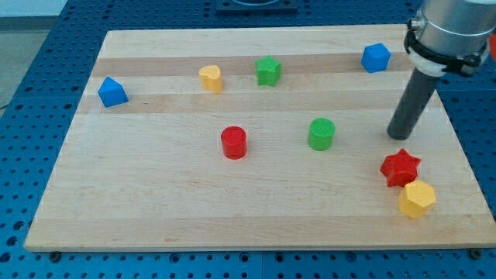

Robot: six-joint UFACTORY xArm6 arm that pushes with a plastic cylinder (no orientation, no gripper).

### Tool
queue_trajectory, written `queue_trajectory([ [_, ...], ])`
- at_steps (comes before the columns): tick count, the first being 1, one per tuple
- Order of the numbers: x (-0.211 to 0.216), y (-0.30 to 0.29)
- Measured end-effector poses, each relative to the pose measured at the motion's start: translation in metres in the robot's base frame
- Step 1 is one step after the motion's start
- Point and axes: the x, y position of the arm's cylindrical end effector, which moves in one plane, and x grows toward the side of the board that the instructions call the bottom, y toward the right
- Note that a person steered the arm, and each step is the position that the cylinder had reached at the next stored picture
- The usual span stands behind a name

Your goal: Place the green circle at the top of the red star

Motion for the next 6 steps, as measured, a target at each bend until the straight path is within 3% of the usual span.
queue_trajectory([
  [2, 0.035, -0.003],
  [4, 0.035, -0.003],
  [5, 0.023, -0.04],
  [6, 0.039, -0.107],
])
